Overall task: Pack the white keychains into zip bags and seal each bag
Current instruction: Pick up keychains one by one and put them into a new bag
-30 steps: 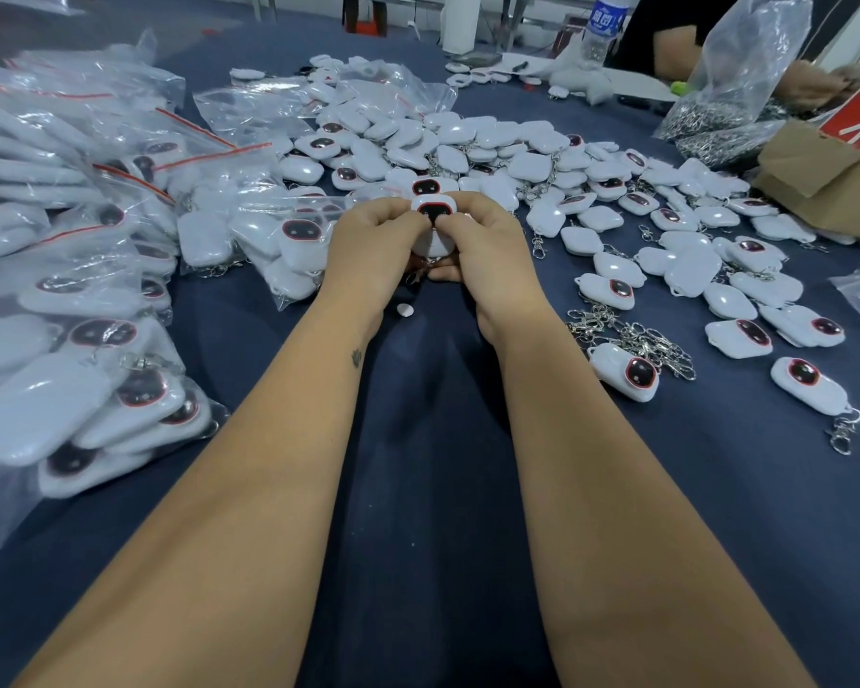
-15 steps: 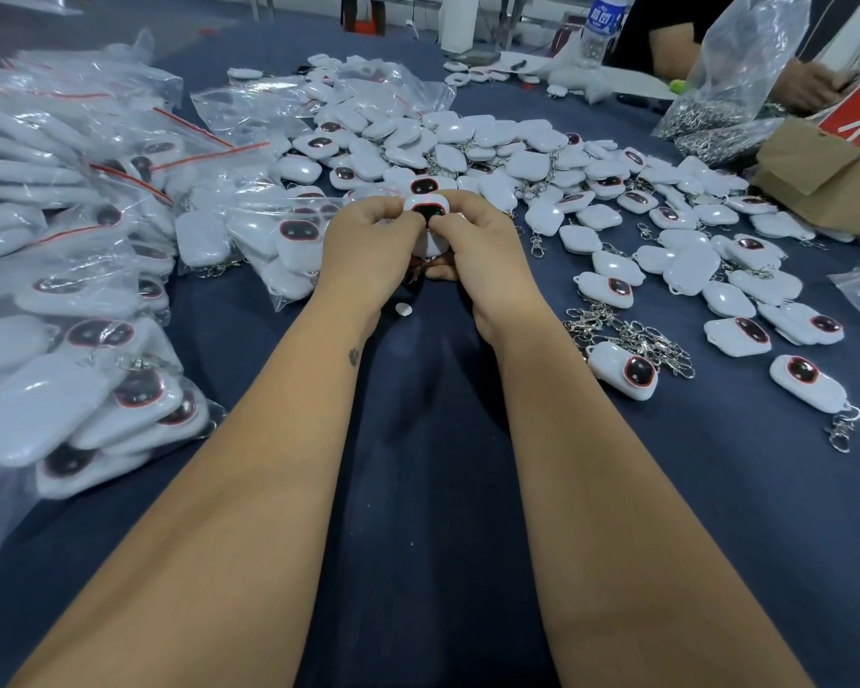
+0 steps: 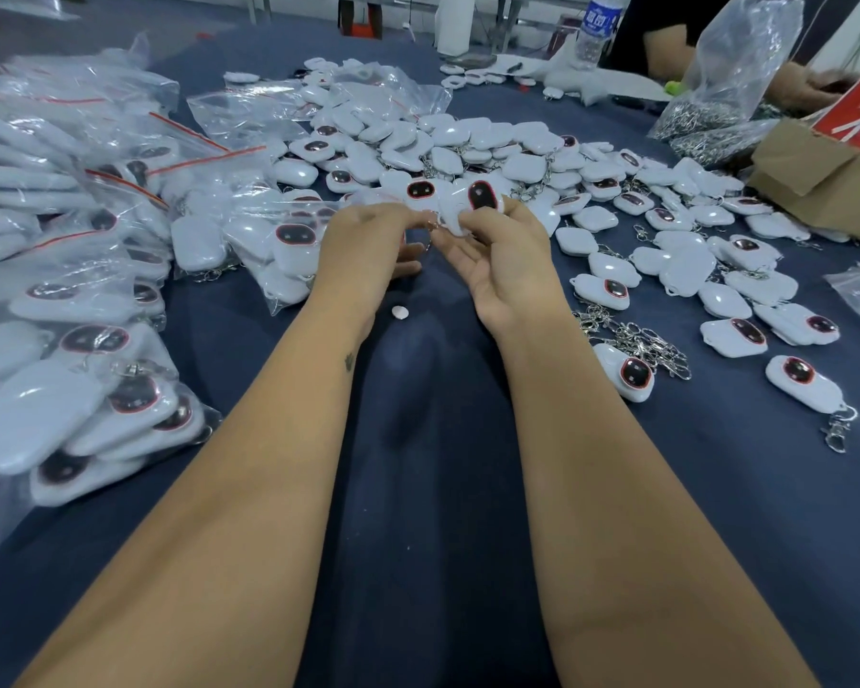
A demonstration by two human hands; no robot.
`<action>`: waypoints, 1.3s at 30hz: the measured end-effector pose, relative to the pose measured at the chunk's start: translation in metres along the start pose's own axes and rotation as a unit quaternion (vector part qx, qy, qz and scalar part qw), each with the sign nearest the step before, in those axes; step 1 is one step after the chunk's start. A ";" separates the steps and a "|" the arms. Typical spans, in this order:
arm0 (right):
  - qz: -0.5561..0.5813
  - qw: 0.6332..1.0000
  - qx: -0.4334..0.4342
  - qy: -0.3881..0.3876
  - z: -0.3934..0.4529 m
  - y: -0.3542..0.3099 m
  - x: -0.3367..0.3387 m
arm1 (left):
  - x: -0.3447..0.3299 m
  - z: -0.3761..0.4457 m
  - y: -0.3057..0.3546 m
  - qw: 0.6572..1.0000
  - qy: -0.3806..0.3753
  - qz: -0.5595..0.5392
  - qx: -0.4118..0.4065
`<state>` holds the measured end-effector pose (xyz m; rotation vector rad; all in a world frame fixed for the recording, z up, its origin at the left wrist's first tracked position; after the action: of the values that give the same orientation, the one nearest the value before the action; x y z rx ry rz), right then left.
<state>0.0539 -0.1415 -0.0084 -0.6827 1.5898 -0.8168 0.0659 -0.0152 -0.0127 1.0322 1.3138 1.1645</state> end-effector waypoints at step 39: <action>-0.484 0.857 0.170 -0.048 -0.011 0.010 -0.024 | 0.020 -0.017 0.032 0.934 0.168 0.255 -0.183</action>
<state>0.0466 -0.1151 -0.0019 -1.2537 0.8918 -1.7141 0.0459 0.0084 0.0152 0.9458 1.0401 1.9706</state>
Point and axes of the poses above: each hand's wrist, its own z-axis towards the middle knuckle, its own x-axis out of the back of the hand, y = z × x, the point moved 4 cm from there along z, towards the middle knuckle, and after that the axes turned 4 degrees about -x, right-handed, at the moved point
